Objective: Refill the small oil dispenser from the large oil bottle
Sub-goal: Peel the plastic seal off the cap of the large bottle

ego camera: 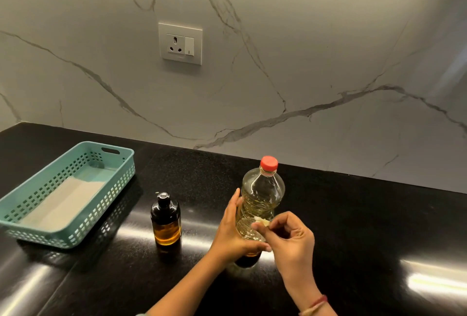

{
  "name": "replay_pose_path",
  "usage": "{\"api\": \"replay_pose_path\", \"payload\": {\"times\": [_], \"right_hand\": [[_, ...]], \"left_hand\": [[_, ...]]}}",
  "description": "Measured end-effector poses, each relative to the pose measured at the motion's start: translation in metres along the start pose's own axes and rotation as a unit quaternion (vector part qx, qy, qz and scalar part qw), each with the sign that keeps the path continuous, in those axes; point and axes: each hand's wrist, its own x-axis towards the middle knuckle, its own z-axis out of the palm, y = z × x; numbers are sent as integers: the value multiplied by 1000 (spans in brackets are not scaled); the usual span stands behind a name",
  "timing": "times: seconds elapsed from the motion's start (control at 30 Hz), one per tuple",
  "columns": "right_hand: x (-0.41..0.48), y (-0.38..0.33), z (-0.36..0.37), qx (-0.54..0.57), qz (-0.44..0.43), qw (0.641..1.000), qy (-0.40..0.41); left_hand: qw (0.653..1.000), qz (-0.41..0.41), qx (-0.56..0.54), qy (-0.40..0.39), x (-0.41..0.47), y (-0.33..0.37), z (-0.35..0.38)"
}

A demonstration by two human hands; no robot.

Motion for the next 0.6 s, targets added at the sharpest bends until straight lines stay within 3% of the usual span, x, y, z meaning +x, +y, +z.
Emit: {"api": "replay_pose_path", "payload": {"times": [0.2,0.6], "right_hand": [[14,18,6,-58,-25,998,26],[30,4,44,-234,-75,963,115]], "left_hand": [[998,19,-22,55,8,0,7],[998,20,-31,58,5,4,12]]}}
